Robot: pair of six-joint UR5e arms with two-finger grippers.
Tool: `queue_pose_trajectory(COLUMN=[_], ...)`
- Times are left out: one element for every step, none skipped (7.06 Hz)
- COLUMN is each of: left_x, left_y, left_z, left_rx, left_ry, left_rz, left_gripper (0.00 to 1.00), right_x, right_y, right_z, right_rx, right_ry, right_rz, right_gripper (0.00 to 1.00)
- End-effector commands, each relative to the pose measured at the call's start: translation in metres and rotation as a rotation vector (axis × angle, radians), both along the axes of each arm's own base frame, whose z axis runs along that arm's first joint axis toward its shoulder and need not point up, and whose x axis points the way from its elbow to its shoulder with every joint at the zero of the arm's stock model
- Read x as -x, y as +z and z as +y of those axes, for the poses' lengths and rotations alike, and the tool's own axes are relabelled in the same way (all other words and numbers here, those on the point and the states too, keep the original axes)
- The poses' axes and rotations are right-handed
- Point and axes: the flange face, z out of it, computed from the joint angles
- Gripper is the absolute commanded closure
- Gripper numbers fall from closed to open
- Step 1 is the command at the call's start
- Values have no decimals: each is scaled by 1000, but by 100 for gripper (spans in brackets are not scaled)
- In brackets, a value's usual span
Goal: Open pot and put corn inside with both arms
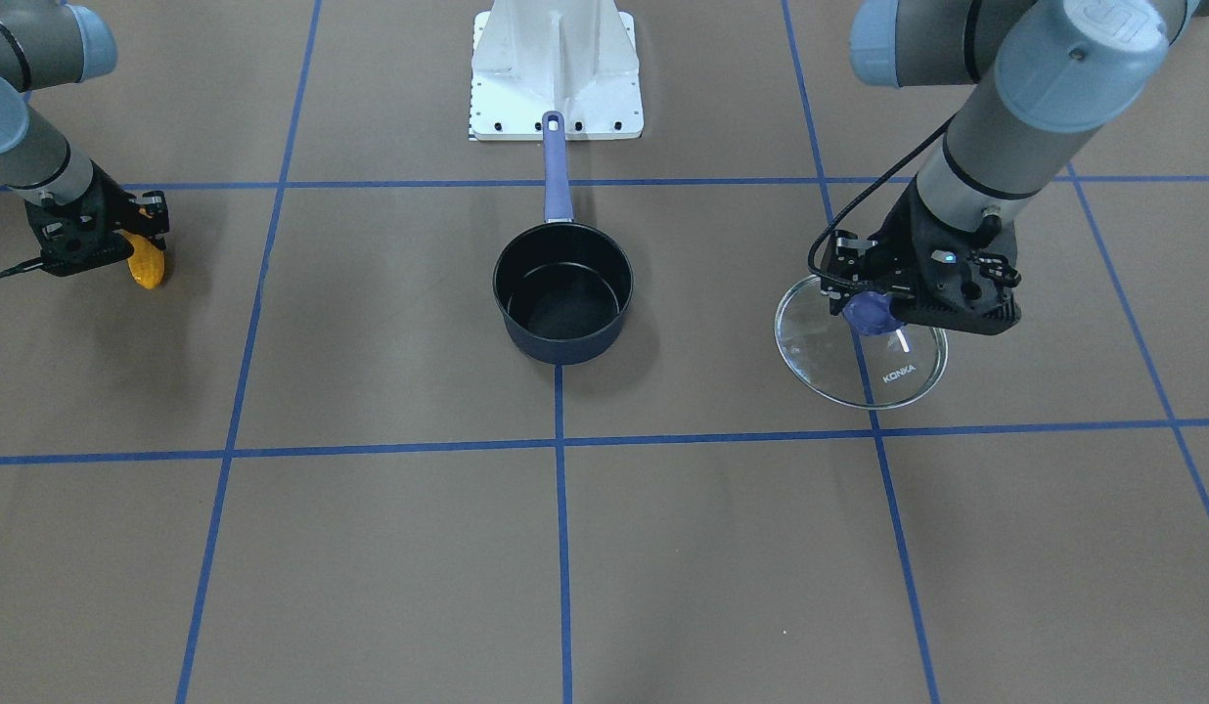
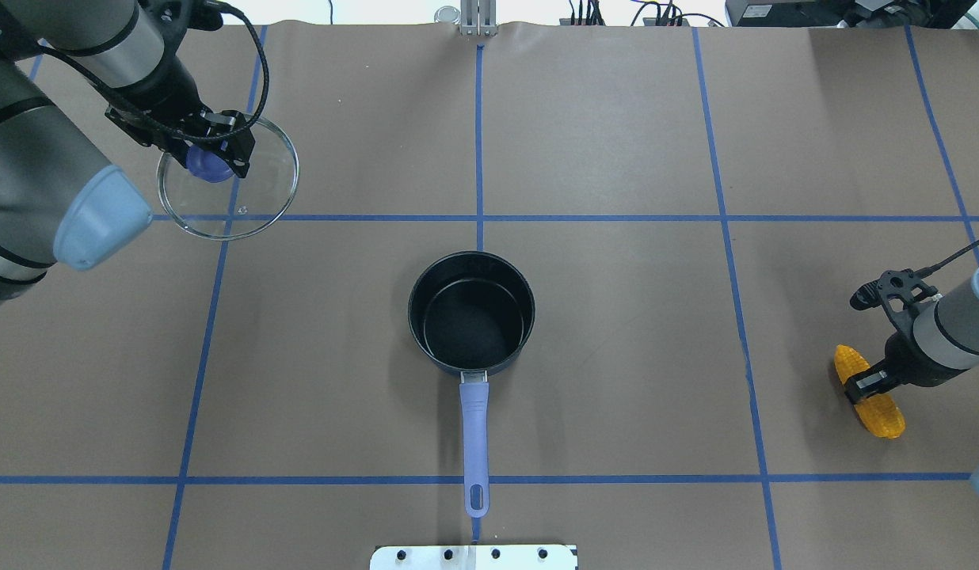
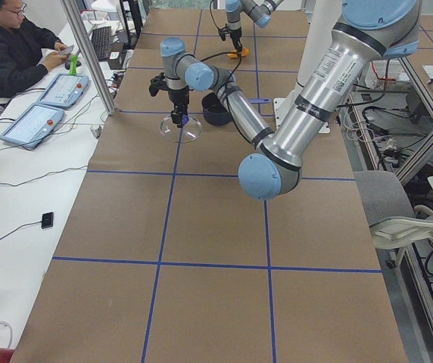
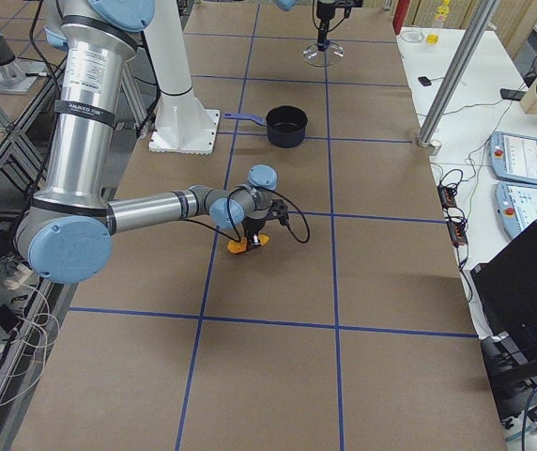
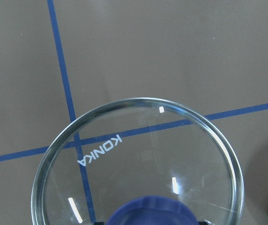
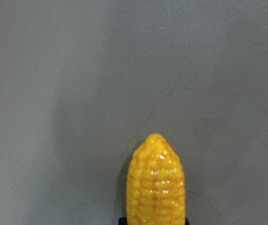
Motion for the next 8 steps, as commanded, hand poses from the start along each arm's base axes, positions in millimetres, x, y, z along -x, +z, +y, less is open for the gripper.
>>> queue_pose_trajectory(left_x=[2, 5, 11, 15, 30, 42, 56, 64], left_y=[24, 40, 49, 65, 84, 108, 131, 147], left_z=[4, 6, 6, 9, 8, 11, 13, 14], left_rx=[-13, -12, -22, -24, -43, -44, -44, -43], left_ry=[41, 58, 71, 83, 91, 111, 132, 147], left_rz=[-21, -33, -39, -45, -42, -35, -45, -57], left_gripper=[37, 37, 37, 37, 37, 37, 37, 37], right_x=[10, 19, 31, 41, 53, 67, 80, 96], right_y=[-30, -47, -66, -90, -131, -180, -226, -264], right_z=[-11, -19, -28, -38, -50, -65, -76, -81], right_rx=[-30, -43, -54, -48, -26, -12, 12, 45], right_ry=[0, -1, -4, -14, -6, -1, 13, 38], right_rz=[-50, -80, -116, -155, -160, -145, -128, -119], right_gripper=[75, 75, 75, 75, 75, 75, 75, 75])
